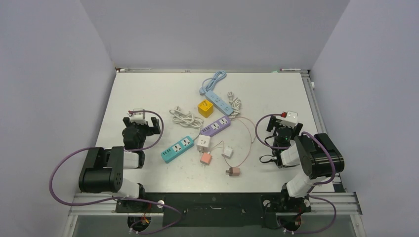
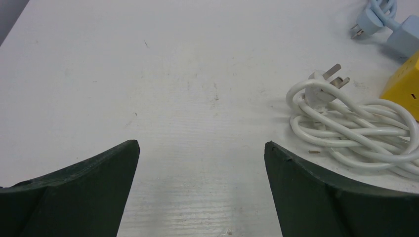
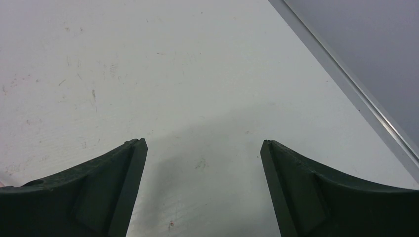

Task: Insert the plug
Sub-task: Pick up the plug from the center of the board.

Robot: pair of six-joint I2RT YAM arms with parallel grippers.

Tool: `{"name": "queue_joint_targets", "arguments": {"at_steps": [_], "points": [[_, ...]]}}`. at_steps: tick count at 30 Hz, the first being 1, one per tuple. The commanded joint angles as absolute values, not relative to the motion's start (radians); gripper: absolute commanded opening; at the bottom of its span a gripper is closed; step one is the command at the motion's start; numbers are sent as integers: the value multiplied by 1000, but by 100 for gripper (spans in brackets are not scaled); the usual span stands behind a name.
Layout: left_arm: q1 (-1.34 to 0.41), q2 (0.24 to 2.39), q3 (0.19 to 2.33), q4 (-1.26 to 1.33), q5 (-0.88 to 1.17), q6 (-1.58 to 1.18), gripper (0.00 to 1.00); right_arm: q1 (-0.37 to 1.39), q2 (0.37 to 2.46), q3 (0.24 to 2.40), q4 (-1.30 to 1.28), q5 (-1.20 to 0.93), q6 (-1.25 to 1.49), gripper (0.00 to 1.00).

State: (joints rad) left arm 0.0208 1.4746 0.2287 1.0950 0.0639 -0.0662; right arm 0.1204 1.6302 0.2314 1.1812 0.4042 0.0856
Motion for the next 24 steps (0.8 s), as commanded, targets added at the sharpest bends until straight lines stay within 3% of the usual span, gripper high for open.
{"name": "queue_joint_targets", "arguments": {"at_steps": [1, 7, 10, 15, 19, 21, 24], "points": [[18, 1470, 249, 1120, 55, -61, 96, 121, 1610, 232, 1252, 396, 92, 90], [18, 1469, 250, 1120, 62, -63, 96, 108, 1521, 216, 1215, 357, 81, 90], [62, 1426, 280, 1050, 146, -88, 96, 117, 1405, 246, 1056, 383, 85, 90], [137, 1360, 561, 508, 209, -83, 96, 50, 1256, 460, 479, 439, 468, 90], [148, 1300, 659, 260, 304, -24, 96, -27, 1254, 581, 336, 130, 599, 90], [146, 1252, 691, 156, 379, 17, 96, 35, 1236, 619, 302, 102, 564, 90], [127, 1186, 753, -14, 426, 73, 96, 254, 1256, 767, 143, 285, 413, 90]]}}
